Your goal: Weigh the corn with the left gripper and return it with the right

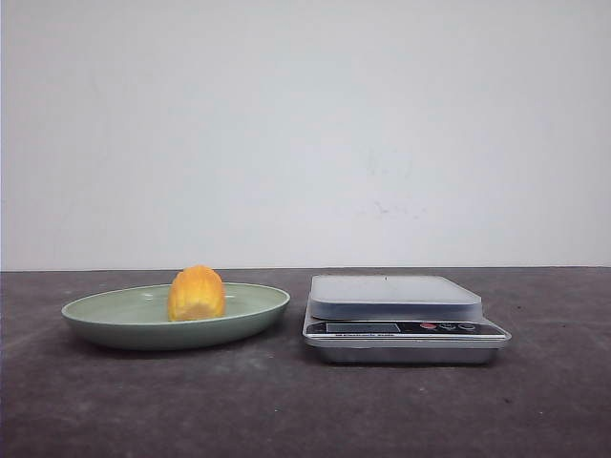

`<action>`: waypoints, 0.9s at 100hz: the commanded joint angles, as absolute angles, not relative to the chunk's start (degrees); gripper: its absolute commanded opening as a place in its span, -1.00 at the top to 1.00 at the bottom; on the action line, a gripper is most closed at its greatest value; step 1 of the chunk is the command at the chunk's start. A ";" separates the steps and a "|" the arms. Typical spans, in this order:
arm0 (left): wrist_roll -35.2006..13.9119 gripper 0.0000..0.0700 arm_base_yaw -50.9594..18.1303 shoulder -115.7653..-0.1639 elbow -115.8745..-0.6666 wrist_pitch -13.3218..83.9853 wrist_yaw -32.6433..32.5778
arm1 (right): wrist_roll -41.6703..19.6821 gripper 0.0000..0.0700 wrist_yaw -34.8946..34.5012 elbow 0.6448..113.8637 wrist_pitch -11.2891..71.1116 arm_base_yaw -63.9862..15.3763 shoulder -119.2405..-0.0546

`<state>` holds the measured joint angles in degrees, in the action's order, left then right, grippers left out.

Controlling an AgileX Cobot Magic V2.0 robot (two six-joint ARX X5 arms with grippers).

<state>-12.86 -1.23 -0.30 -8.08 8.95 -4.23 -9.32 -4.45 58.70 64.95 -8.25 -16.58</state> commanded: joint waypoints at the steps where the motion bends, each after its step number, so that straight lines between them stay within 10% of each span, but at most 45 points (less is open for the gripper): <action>1: -11.42 1.00 -1.10 -0.19 -6.74 7.70 -3.99 | -9.82 0.98 -4.47 59.48 64.31 -8.43 -16.69; 90: -9.50 1.00 -1.08 -0.19 -0.80 10.68 -4.01 | -9.85 0.98 -4.47 59.48 64.31 -8.43 -16.69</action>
<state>-10.02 -1.23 -0.25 -1.83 10.39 -4.14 -9.34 -4.45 58.70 64.95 -8.25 -16.58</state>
